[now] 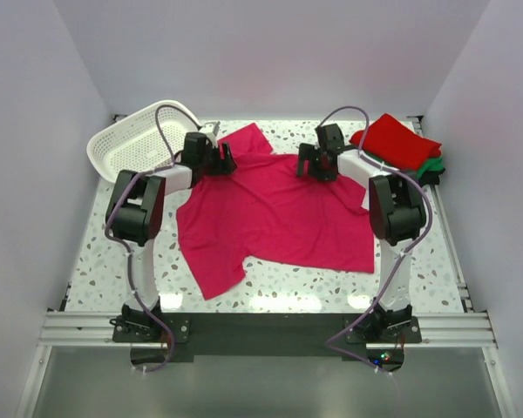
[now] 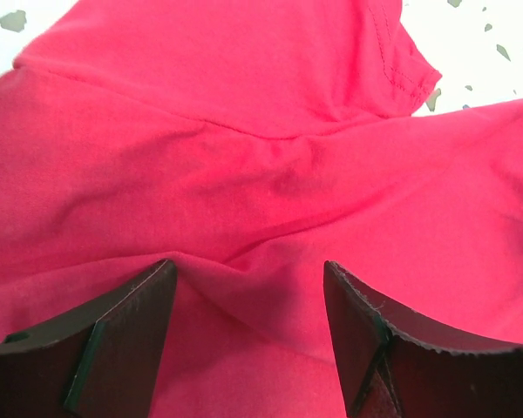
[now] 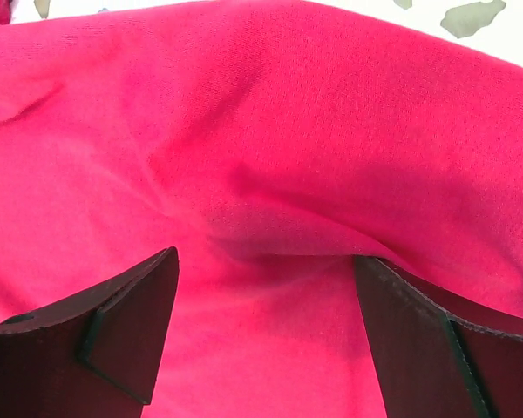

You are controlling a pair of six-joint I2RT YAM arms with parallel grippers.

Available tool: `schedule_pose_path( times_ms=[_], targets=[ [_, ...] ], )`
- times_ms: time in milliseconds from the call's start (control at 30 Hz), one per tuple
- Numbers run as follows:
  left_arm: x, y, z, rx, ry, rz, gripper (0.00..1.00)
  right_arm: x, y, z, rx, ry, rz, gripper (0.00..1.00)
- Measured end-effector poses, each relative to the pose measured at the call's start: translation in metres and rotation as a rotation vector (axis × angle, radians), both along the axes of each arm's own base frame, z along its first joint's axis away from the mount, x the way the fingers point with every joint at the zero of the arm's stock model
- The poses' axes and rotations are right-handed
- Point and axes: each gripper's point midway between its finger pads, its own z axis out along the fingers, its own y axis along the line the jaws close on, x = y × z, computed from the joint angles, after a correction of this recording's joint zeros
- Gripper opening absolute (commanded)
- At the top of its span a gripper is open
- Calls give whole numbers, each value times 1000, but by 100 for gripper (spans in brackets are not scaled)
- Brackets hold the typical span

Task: Fold and stack the t-shirts
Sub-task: Flatten the tshirt out

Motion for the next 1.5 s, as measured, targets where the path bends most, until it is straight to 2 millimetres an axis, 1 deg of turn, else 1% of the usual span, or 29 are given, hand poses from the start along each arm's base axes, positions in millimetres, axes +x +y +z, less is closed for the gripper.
schedule_pose_path(
  times_ms=[133,200,300,433,533,600,667,767,833,867,967,1100,1233,1333,1500],
  targets=[
    [1,3,3,12,-9,9,73,0,1,2,4,-1,5,84],
    [-6,6,7,18,-15,18,73,-2,2,4,10,-3,10,83],
    [-25,13,23,21,-32,29,73,-16,2,9,23,2,22,83],
    [-47,21,49,18,-85,45,73,-42,5,22,46,-10,45,83],
    [-66,26,55,17,-101,51,73,-62,12,29,58,-18,69,83],
    [-84,31,50,20,-94,55,73,-78,17,30,64,-25,87,83],
    [-106,37,35,26,-64,61,73,-95,21,27,67,-17,103,83],
    [-138,44,8,39,6,71,73,-121,24,17,61,12,124,83],
    [-153,48,-6,45,45,76,73,-132,22,10,57,28,128,83],
    [-158,49,-9,47,53,78,73,-136,20,6,54,37,125,83],
    [-158,50,-5,40,37,81,73,-143,16,0,48,53,116,83],
    [-155,50,-7,36,39,99,74,-140,13,0,37,39,102,83],
    [-142,49,-9,35,36,111,74,-136,11,-5,22,41,86,83],
    [-130,48,-9,36,28,119,74,-125,13,-7,12,33,76,83],
    [-105,48,-9,33,15,132,74,-100,18,-7,-4,15,60,84]
  ],
)
